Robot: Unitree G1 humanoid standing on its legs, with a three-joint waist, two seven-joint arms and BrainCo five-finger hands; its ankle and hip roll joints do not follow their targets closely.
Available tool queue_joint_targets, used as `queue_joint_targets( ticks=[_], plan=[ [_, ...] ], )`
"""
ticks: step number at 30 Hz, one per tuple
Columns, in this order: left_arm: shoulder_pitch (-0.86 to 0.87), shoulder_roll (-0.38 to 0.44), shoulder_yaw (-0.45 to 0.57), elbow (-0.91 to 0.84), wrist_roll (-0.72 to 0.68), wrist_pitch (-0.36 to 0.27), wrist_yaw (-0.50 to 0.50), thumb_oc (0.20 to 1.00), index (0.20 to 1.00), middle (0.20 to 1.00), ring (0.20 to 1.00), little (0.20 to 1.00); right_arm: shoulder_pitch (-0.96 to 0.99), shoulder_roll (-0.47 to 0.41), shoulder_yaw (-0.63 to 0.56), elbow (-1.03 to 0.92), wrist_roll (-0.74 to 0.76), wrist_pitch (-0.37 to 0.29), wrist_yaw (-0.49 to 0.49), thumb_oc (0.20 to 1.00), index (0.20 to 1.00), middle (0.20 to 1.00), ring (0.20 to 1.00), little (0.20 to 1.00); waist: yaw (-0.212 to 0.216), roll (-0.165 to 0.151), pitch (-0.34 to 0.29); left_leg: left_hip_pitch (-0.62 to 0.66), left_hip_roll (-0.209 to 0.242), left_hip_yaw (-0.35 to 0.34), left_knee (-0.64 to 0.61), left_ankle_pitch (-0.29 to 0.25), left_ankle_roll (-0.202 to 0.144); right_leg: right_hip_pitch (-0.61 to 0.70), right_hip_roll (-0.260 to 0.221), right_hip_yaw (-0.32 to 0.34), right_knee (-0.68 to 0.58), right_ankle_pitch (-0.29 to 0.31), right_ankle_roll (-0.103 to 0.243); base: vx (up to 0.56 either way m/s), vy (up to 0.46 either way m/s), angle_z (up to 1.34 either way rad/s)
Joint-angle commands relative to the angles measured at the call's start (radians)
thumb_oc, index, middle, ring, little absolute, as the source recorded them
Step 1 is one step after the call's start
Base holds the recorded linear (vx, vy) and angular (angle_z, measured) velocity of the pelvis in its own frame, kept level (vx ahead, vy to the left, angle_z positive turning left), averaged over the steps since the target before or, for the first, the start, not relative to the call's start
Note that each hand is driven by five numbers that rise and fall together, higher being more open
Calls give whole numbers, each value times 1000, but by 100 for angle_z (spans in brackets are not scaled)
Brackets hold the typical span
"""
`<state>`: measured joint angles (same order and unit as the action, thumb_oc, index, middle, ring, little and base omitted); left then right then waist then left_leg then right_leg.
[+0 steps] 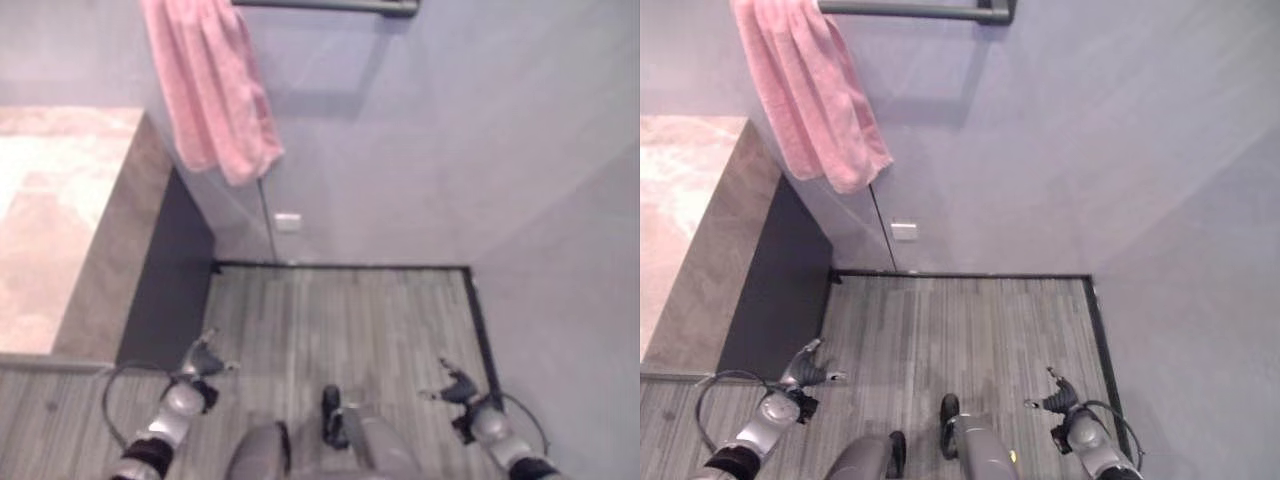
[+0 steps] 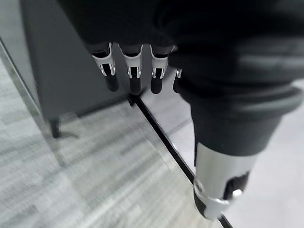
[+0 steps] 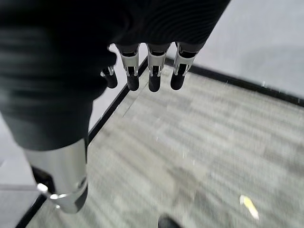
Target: Put brush and paste in cup on sink, flatten towel.
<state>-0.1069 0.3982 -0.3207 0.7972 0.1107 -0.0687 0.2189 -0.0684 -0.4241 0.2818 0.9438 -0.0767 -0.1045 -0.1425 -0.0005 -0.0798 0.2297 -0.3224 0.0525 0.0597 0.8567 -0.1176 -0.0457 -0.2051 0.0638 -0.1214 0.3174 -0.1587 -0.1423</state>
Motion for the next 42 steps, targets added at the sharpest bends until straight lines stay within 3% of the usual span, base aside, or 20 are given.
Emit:
queue_joint_targets(
  ticks=[1,2,5,9,12,16,17,18,19,21,22,27,35,42],
  plan=[
    [-42,35,-7,-84,-3,-29,26,1000,1000,1000,1000,1000,-49,-49,16,36,10,-9,-51,1000,1000,1000,1000,1000,-47,26,5,26,-58,24,-380,17,45,87,-41,-3,-72,1,146,300,24,21],
    [-23,52,-12,-101,12,-27,22,1000,1000,1000,1000,1000,-75,-64,46,51,-34,-9,-61,1000,1000,1000,1000,1000,-35,34,-10,60,-80,-40,-641,93,45,103,-43,2,-77,-7,157,238,62,6],
    [-16,61,-7,-110,17,-30,16,1000,1000,1000,1000,1000,-90,-65,47,46,-47,-6,-57,1000,1000,1000,1000,1000,-40,41,-18,37,-108,-63,-575,65,54,110,-62,9,-47,-36,161,272,198,-32],
    [-1,80,11,-132,34,-29,2,1000,1000,1000,1000,1000,-88,-56,14,27,-37,0,-56,1000,1000,1000,1000,1000,-46,72,-57,88,-144,-34,-598,9,87,140,-111,51,-43,-46,201,339,351,-64],
    [37,116,51,-210,40,-26,-6,1000,1000,1000,1000,1000,-81,-37,7,-19,-46,1,-47,1000,1000,1000,1000,1000,-42,94,-62,145,-164,9,-651,-1,121,58,-164,66,124,48,209,278,384,13],
    [46,141,68,-238,57,-25,-11,1000,1000,1000,1000,1000,-72,-23,29,-78,-57,-5,-34,1000,1000,1000,1000,1000,-53,91,-42,196,-176,16,-707,11,128,-8,-150,96,253,84,205,131,134,-32],
    [46,146,74,-246,65,-25,-8,1000,1000,1000,1000,1000,-56,-23,36,-124,-60,-13,-23,1000,1000,1000,1000,1000,-61,90,-39,217,-172,18,-731,17,124,-40,-100,133,224,43,199,91,35,8],
    [46,146,74,-246,65,-25,-8,1000,1000,1000,1000,1000,-56,-23,36,-124,-60,-13,-23,1000,1000,1000,1000,1000,-61,90,-40,217,-172,18,-732,17,124,-41,-99,133,224,43,199,157,51,-5],
    [34,138,75,-235,67,-29,0,1000,1000,1000,1000,1000,-50,-25,42,-129,-58,-18,-23,1000,1000,1000,1000,1000,-61,98,-35,225,-161,30,-741,12,118,-48,-96,129,99,35,206,79,9,2],
    [24,133,72,-229,63,-30,6,1000,1000,1000,1000,1000,-51,-28,45,-127,-61,-18,-24,1000,1000,1000,1000,1000,-59,107,-29,218,-154,29,-727,6,115,-56,-86,142,30,65,214,84,-37,-11],
    [9,137,68,-221,62,-31,15,1000,1000,1000,1000,1000,-43,-35,54,-152,-79,-12,-19,1000,1000,1000,1000,1000,-65,93,-21,216,-152,28,-692,-5,107,-61,-75,185,-40,104,229,74,-77,-24],
    [-16,91,48,-143,60,-28,33,1000,1000,1000,1000,1000,-35,-38,45,-124,-76,-14,-25,1000,1000,1000,1000,1000,-57,56,-55,241,-121,33,-715,-6,86,11,-56,173,-150,109,221,173,-226,22],
    [-7,63,17,-122,45,-30,29,1000,1000,1000,1000,1000,-11,-46,14,-94,-30,-23,-43,1000,1000,1000,1000,1000,-63,31,-96,278,-77,-5,-811,36,54,69,-32,136,-245,108,190,110,-223,12],
    [3,61,5,-111,47,-29,26,1000,1000,1000,1000,1000,-11,-42,18,-77,-23,-29,-48,1000,1000,1000,1000,1000,-66,33,-108,307,-54,-29,-877,70,37,86,-21,103,-242,83,173,54,-131,8]
  ],
)
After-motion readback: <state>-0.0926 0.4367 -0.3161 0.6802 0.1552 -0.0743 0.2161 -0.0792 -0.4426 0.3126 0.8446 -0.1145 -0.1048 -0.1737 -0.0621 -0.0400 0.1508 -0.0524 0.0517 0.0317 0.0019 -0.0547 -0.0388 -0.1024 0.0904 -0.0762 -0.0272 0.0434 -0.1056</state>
